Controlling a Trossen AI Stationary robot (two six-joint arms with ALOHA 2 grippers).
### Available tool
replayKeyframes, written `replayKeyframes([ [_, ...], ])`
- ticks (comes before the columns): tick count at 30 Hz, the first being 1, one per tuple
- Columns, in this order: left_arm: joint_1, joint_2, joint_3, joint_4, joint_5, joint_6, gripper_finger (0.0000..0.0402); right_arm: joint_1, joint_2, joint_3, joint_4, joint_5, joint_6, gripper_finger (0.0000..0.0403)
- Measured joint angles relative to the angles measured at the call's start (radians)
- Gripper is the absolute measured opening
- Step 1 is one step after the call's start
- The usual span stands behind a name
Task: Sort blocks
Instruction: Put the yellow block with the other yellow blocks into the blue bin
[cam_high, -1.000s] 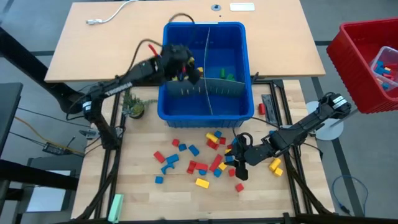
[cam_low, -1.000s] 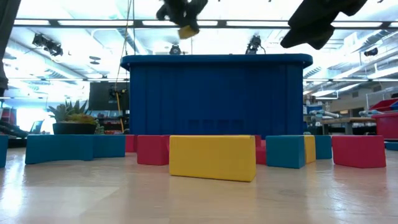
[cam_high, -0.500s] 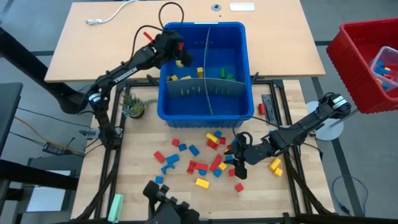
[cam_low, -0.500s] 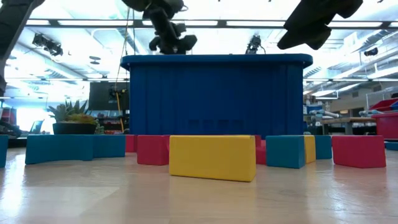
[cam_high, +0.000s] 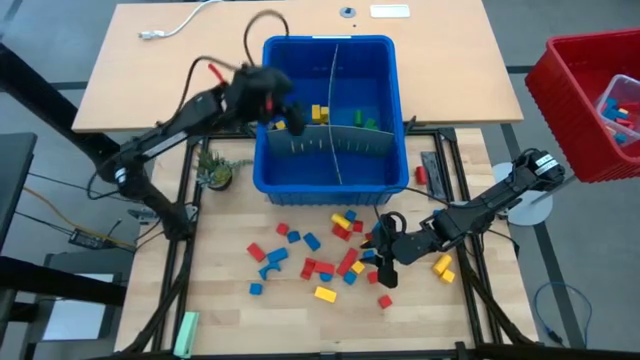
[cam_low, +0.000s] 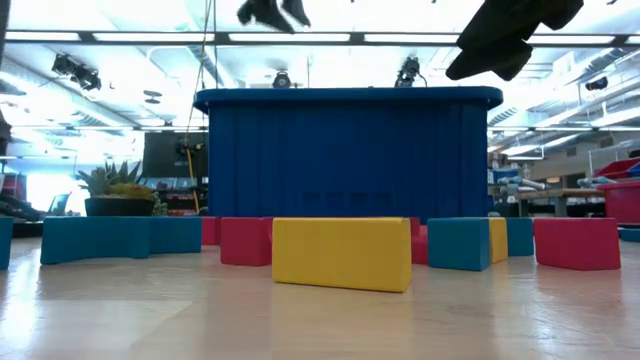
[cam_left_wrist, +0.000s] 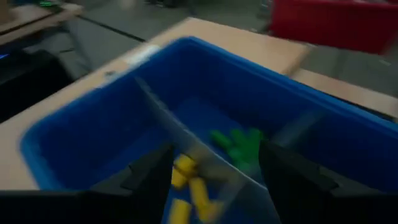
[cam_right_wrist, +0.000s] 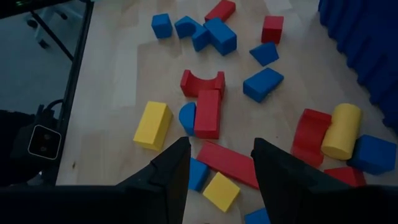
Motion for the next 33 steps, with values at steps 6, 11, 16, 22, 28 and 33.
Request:
replayKeyframes([
  [6,-0.264,-0.074,0.000,-0.201,-0.079,-0.152,0.0243,0.000,0.000,0.000,0.014,-0.002,0.002,0.0162],
  [11,-0.496,-0.077,-0.003,-0.249,-0.194,-0.254,0.0243,0.000,0.000,0.000,0.017,-0.003,-0.028,0.0167],
  [16,-0.669,-0.078,-0.065,-0.196,-0.263,-0.307,0.0243,0.000,0.000,0.000,0.012,-0.073,-0.059,0.0213],
  [22,-0.804,-0.076,-0.249,0.003,-0.263,-0.308,0.0243,0.002,0.051,0.001,0.019,-0.161,-0.234,0.0280],
  [28,-0.858,-0.075,-0.505,0.348,-0.260,-0.354,0.0243,0.002,0.185,0.002,0.012,-0.211,-0.416,0.0275],
  [33,-0.876,-0.075,-0.662,0.493,-0.237,-0.454,0.0243,-0.017,0.290,0.010,0.009,-0.212,-0.514,0.0257],
])
